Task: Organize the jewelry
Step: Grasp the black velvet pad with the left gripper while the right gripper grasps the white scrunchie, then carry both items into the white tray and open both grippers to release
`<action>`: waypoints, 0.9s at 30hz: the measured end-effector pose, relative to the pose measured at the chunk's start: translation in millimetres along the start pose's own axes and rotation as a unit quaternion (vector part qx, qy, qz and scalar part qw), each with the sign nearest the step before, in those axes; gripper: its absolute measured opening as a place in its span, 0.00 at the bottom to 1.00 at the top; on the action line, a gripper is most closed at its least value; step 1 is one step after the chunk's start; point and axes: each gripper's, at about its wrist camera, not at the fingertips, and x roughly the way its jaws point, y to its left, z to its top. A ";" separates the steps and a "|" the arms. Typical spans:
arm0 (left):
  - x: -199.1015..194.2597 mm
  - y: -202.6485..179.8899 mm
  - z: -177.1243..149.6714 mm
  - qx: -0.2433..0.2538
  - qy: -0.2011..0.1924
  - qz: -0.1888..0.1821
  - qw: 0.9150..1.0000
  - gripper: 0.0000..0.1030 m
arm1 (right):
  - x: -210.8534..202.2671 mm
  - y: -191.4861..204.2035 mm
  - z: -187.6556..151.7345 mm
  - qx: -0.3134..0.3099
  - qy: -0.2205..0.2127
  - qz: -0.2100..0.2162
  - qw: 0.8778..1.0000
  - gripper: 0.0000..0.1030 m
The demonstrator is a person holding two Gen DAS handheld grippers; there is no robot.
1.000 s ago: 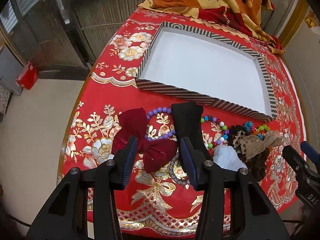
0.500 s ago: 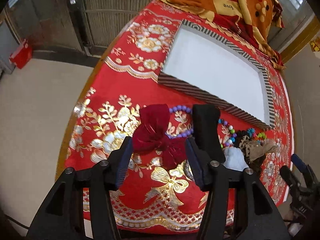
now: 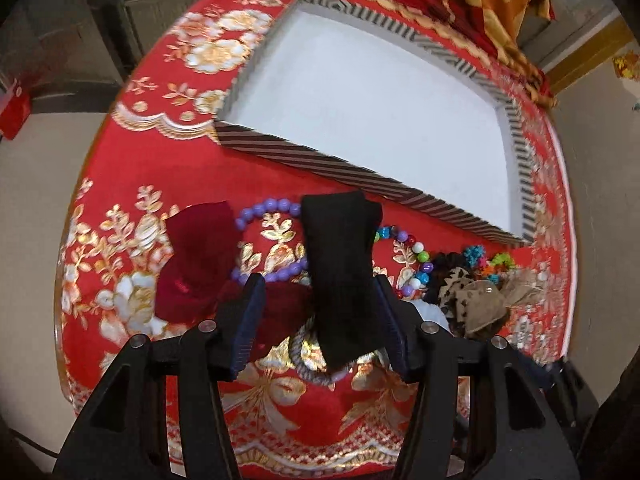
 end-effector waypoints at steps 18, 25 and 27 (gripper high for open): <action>33.2 -17.0 14.9 0.040 0.006 0.004 0.999 0.21 | 39.6 -13.5 -4.3 0.018 0.026 -0.003 0.999 0.26; -2.3 -14.5 16.4 0.048 -0.025 -0.022 0.998 0.18 | -2.5 -12.5 7.5 0.021 0.000 0.037 0.999 0.26; -14.5 -12.8 18.9 0.046 -0.035 -0.022 0.998 0.18 | -15.9 -13.8 13.9 0.024 -0.013 0.047 0.999 0.26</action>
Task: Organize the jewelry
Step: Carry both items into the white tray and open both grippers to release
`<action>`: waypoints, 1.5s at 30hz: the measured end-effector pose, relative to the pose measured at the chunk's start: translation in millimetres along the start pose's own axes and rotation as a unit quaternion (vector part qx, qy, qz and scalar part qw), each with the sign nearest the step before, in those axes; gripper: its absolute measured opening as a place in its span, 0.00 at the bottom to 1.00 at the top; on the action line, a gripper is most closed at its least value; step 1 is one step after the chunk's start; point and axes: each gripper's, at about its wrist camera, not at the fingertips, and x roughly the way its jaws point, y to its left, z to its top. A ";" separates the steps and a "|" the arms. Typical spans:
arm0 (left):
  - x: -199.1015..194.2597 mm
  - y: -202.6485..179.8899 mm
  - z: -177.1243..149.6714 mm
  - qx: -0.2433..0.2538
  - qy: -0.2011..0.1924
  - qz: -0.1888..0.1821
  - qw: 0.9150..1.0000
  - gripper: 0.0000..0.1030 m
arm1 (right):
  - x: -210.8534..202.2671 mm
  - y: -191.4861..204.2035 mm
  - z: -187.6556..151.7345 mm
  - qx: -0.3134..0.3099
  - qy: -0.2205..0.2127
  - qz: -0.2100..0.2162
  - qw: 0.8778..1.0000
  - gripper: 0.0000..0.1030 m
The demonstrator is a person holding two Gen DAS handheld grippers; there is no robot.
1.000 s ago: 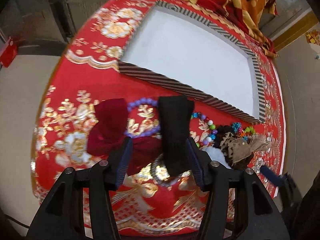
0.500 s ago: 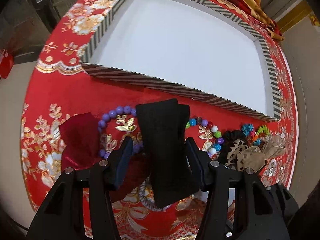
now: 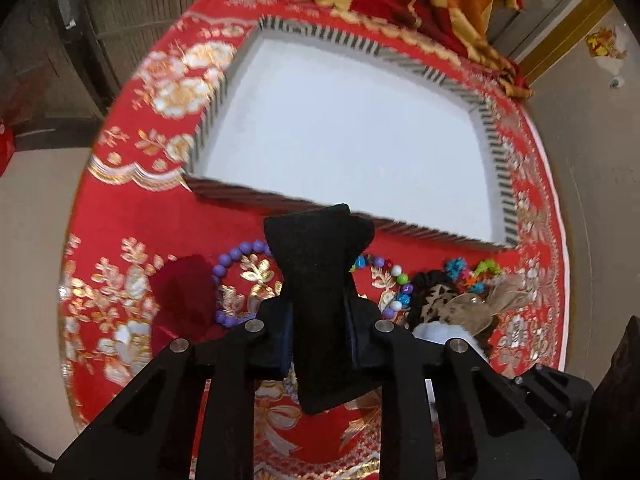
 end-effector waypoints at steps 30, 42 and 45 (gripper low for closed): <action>59.9 27.3 114.2 0.038 0.005 0.070 0.997 0.18 | 109.0 -40.2 135.1 0.170 0.011 -0.069 0.983 0.26; 55.1 34.3 112.6 0.014 0.005 0.056 0.998 0.50 | 80.6 -34.9 122.8 0.159 -0.003 -0.068 0.985 0.43; 42.9 32.3 108.3 0.014 -0.005 0.054 0.998 0.54 | 65.4 -32.2 118.6 0.153 -0.013 -0.073 0.986 0.43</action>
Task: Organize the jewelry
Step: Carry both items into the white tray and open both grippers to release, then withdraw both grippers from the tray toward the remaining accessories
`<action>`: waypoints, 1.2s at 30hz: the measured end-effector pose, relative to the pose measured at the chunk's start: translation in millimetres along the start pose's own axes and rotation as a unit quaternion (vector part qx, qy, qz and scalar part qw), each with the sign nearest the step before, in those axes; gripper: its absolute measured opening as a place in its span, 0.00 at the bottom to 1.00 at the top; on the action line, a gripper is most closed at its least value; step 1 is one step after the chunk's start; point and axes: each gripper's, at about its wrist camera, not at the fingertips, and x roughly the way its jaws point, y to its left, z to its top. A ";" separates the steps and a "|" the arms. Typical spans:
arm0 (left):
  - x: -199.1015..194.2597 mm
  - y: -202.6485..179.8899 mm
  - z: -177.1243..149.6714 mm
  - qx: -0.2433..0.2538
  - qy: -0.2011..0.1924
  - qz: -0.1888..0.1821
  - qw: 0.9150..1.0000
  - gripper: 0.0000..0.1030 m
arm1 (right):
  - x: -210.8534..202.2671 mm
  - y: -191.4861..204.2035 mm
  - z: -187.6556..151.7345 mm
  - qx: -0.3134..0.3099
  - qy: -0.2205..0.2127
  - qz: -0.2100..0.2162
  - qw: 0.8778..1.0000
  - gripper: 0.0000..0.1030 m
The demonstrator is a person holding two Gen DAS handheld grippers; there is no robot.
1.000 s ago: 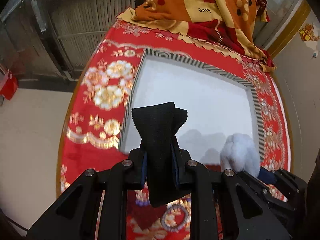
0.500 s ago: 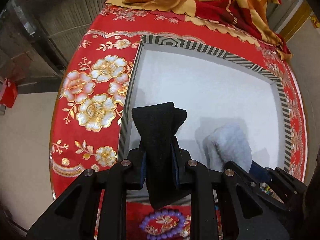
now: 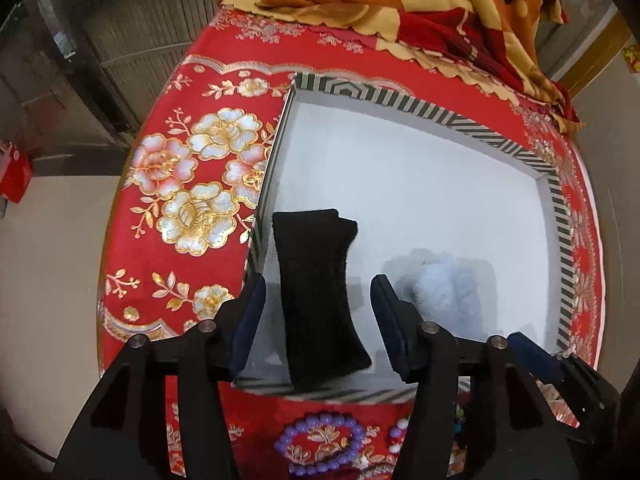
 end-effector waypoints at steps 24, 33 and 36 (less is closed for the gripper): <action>-70.6 -26.8 -83.0 0.004 -0.065 0.034 0.997 0.54 | -69.0 -11.1 -54.0 -0.046 -0.046 -0.016 0.998 0.45; -77.2 -35.4 -114.2 -0.001 -0.061 0.039 0.997 0.54 | -85.0 -18.8 -79.9 -0.061 -0.046 -0.018 0.997 0.59; -80.0 -37.0 -124.2 -0.004 -0.061 0.040 0.997 0.54 | -89.8 -20.3 -87.2 -0.064 -0.046 -0.020 0.997 0.59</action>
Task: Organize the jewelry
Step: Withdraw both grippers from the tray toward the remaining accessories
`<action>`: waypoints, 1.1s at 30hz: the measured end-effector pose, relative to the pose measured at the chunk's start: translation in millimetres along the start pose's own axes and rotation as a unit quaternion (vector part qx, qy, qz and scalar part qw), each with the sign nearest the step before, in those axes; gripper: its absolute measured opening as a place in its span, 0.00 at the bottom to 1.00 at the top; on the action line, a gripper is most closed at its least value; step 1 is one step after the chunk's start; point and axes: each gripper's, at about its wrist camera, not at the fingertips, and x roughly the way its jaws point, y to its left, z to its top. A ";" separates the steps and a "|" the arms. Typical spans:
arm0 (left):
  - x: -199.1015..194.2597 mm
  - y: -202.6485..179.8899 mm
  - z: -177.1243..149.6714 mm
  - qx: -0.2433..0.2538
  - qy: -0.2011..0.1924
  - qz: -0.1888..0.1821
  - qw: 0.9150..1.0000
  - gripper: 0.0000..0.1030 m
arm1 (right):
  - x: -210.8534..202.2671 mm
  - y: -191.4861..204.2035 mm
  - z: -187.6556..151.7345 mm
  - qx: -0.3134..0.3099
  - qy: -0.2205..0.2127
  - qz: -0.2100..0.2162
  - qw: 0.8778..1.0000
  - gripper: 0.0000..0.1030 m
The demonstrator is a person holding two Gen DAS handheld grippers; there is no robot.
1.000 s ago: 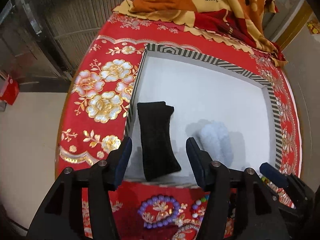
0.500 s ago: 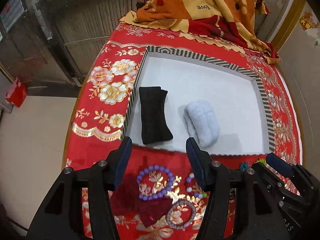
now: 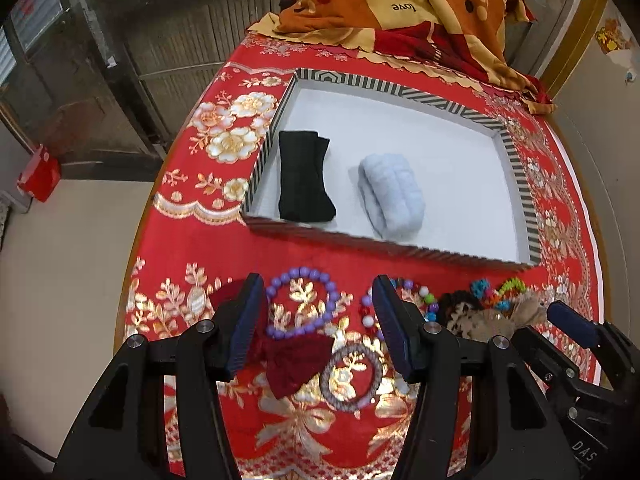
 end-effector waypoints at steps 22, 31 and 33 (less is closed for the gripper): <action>-15.7 -16.6 -41.8 -0.001 0.000 0.006 1.000 0.54 | -23.6 -9.0 -30.7 -0.017 -0.001 -0.004 1.000 0.59; -17.8 -24.3 -46.1 0.004 0.001 0.008 1.000 0.54 | -28.8 -14.0 -36.3 -0.015 -0.002 -0.005 1.000 0.59; -17.5 -26.8 -47.7 0.006 0.002 0.008 1.000 0.54 | -28.7 -15.6 -36.9 -0.014 -0.001 -0.005 1.000 0.59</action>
